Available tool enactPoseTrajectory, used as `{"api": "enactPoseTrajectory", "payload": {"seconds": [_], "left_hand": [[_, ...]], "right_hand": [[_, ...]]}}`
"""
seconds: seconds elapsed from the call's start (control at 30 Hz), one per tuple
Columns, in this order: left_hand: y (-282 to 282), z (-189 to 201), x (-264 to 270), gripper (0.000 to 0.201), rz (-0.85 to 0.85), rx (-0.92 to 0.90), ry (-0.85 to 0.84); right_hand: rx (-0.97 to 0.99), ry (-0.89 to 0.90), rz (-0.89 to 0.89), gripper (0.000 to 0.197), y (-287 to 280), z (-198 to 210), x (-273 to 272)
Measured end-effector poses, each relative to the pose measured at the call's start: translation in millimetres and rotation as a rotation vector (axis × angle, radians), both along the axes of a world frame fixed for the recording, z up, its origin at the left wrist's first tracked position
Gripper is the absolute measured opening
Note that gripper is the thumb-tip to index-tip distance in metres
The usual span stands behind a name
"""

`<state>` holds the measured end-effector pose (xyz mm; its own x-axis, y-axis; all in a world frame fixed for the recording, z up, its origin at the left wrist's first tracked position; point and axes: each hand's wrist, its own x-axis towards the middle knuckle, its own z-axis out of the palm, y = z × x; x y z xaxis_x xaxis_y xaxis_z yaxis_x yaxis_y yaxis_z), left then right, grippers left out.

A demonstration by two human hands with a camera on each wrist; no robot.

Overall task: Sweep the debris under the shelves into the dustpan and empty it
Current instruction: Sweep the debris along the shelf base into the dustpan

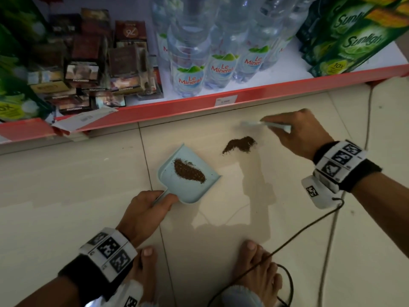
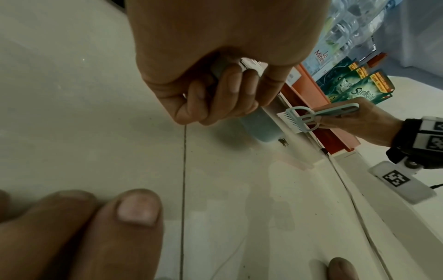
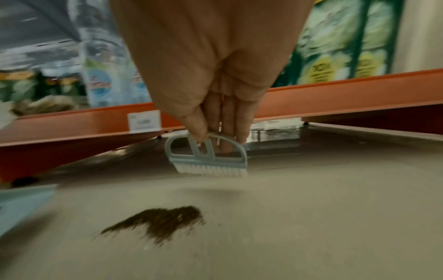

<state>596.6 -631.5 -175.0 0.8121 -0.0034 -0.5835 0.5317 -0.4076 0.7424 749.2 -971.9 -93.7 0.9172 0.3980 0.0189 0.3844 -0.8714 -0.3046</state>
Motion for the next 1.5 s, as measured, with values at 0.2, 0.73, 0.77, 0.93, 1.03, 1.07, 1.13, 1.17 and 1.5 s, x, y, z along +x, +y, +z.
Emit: {"api": "enactPoseTrajectory", "payload": {"seconds": [0.2, 0.73, 0.77, 0.93, 1.03, 1.07, 1.13, 1.17, 1.5], "left_hand": [[-10.6, 3.2, 8.0, 0.039, -0.044, -0.031, 0.01], [-8.3, -3.9, 13.6, 0.044, -0.007, -0.048, -0.002], [-8.9, -3.2, 16.9, 0.045, -0.002, -0.053, -0.001], [-6.2, 10.7, 25.2, 0.04, 0.035, -0.109, 0.009], [-3.5, 12.4, 24.5, 0.041, 0.058, -0.124, 0.014], [-3.9, 13.1, 23.2, 0.041, 0.061, -0.126, 0.019], [-5.0, 13.4, 20.6, 0.041, 0.045, -0.122, 0.023], [-5.5, 12.9, 19.7, 0.041, 0.027, -0.119, 0.023], [-12.5, 11.9, 24.4, 0.037, -0.047, -0.117, 0.005]], "right_hand": [[-0.273, 0.082, -0.372, 0.023, -2.2, -16.1, 15.4], [-0.182, -0.062, -0.581, 0.016, -10.1, -30.5, -10.5], [-0.206, -0.023, -0.59, 0.018, -12.7, -33.4, -8.9], [-0.202, 0.099, -0.39, 0.021, 16.8, -45.5, -28.3], [-0.087, 0.053, -0.292, 0.015, 46.3, -44.4, -53.1], [-0.059, 0.027, -0.285, 0.013, 52.9, -42.8, -59.5], [-0.003, -0.04, -0.321, 0.01, 57.9, -38.7, -64.8], [0.016, -0.08, -0.357, 0.009, 55.7, -36.7, -64.5], [-0.167, 0.024, -0.617, 0.025, 4.6, -39.3, -10.2]]}}
